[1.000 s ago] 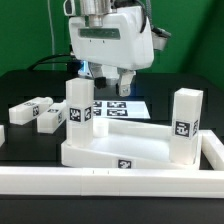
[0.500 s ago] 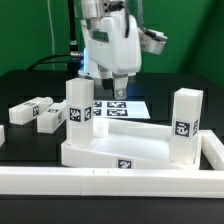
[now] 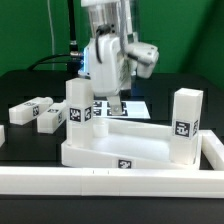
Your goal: Assemble desk
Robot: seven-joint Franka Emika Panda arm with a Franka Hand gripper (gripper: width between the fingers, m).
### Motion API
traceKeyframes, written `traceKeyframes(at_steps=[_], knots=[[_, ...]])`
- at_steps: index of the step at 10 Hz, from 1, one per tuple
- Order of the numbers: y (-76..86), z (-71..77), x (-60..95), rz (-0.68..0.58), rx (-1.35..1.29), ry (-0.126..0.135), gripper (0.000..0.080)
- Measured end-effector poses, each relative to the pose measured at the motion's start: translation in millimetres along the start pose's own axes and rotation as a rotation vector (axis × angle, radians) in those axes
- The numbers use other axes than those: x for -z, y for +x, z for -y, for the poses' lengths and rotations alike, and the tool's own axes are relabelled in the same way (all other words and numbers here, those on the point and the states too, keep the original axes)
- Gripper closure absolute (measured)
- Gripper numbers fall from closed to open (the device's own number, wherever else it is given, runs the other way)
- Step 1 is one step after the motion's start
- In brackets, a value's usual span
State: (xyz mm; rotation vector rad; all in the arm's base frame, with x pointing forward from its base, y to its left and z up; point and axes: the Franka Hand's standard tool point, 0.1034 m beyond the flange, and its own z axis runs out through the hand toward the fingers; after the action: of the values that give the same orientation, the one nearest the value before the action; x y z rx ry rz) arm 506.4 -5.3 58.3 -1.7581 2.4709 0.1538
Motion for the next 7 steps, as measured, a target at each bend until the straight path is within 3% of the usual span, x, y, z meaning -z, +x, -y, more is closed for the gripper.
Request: traceKeyframes(at_steps=[2,4,7], knots=[[-4.8,-9.0,-24.3,-0.024,-0.098,-0.026,0.0151],[-14.1,-15.7,-39.1,-0.042,-0.068,-0.044,0.0151],[-16.8,-16.5,-41.6,-0.043,-0.059,-0.051,0.0151]])
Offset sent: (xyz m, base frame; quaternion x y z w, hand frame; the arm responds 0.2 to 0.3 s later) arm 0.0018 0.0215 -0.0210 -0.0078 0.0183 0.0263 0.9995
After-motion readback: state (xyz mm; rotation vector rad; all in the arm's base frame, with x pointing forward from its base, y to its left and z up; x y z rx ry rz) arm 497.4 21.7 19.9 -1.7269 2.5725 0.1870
